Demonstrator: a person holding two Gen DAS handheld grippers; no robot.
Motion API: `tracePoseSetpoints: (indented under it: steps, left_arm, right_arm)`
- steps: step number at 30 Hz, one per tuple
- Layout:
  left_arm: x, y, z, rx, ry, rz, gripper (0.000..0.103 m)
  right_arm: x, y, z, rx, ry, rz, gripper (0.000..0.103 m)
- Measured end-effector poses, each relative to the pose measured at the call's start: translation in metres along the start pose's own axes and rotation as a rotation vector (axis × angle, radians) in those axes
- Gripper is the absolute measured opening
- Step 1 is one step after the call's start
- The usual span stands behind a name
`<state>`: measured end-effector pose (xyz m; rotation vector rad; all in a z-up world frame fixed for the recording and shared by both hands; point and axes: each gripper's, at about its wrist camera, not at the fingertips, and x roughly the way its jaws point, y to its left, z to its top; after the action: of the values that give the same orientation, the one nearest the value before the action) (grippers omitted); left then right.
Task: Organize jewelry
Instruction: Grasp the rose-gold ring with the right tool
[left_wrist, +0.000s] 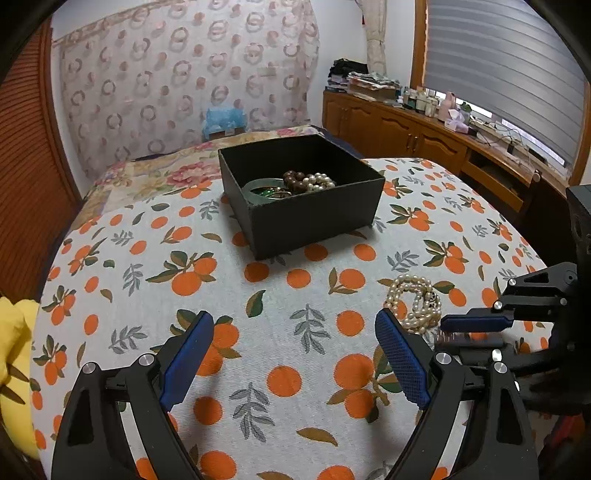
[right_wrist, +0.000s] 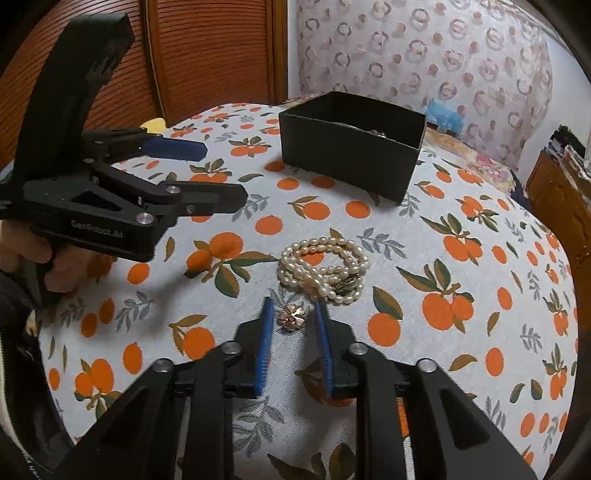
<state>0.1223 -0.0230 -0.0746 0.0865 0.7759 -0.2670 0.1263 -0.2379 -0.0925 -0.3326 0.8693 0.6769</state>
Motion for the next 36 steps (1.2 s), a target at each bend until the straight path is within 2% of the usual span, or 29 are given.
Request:
tracePoseSetpoints:
  steps: [5, 10, 17, 21, 27, 36]
  left_arm:
    - [0.004, -0.009, 0.004, 0.012, 0.011, -0.037, 0.085]
    - [0.015, -0.024, 0.010, 0.042, 0.045, -0.077, 0.063]
    - [0.033, -0.033, 0.018, 0.047, 0.092, -0.109, 0.050]
    - [0.037, -0.037, 0.022, 0.045, 0.103, -0.138, 0.038]
    - [0.043, -0.052, 0.025, 0.091, 0.117, -0.154, 0.025]
    - [0.049, -0.061, 0.024, 0.115, 0.129, -0.157, 0.022]
  right_arm:
    - [-0.007, -0.010, -0.006, 0.036, -0.013, 0.007, 0.017]
    - [-0.019, -0.022, -0.009, 0.069, -0.049, -0.004, 0.017]
    - [-0.029, -0.036, -0.014, 0.100, -0.075, -0.024, 0.017]
    - [-0.030, -0.042, -0.017, 0.112, -0.078, -0.030, 0.017]
    - [-0.032, -0.045, -0.020, 0.122, -0.085, -0.031, 0.017]
    - [-0.034, -0.047, -0.022, 0.132, -0.088, -0.025, 0.017]
